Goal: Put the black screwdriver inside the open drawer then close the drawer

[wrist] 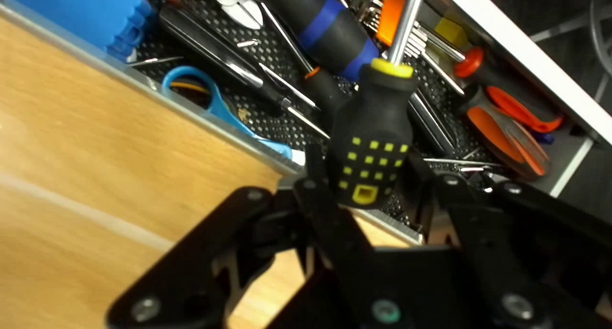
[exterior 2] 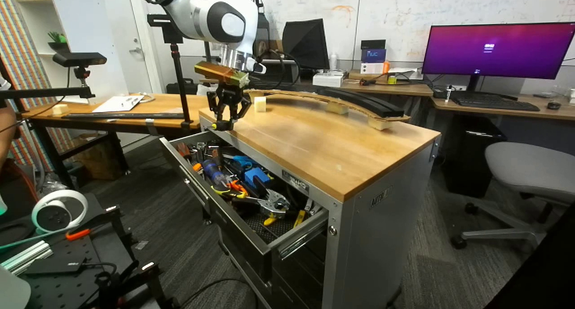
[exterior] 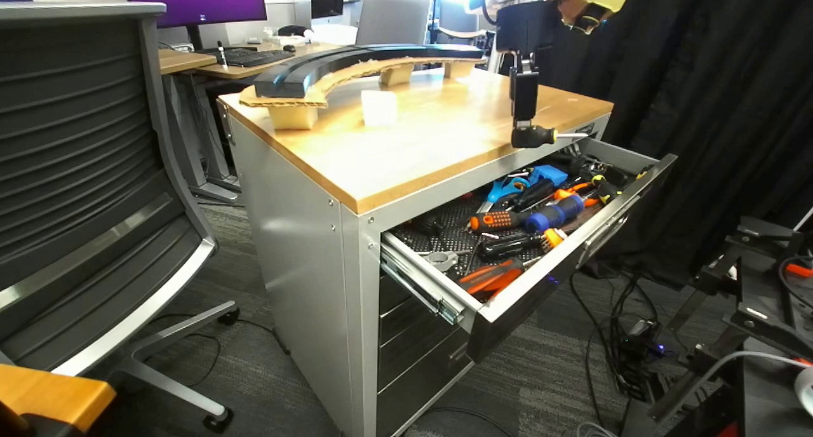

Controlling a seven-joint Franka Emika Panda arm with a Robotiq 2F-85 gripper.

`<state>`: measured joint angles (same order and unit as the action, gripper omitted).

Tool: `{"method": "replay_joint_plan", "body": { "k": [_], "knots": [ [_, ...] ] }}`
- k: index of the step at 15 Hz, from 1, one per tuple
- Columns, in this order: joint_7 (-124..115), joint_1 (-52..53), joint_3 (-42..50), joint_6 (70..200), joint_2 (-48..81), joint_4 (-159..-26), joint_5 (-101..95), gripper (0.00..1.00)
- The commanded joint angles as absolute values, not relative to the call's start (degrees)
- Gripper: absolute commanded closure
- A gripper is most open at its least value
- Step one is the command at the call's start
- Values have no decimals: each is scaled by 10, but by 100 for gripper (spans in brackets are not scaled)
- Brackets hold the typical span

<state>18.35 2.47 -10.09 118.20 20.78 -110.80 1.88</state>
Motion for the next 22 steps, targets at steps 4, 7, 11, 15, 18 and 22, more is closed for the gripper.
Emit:
{"method": "replay_joint_plan", "body": {
  "k": [4, 7, 11, 15, 18, 22],
  "knots": [
    [139, 49, -85, 1190, 185, -1151, -28, 10],
    [77, 38, -64, 1212, 130, -1215, -17, 0],
    [-3, 27, -26, 1239, 68, -1301, -27, 0],
    [-93, 10, 8, 1266, 25, -1396, -34, 0],
    [-128, -8, 29, 1271, 4, -1451, -31, 0],
    [-112, -32, 47, 1283, 28, -1466, -24, 25]
  ]
}}
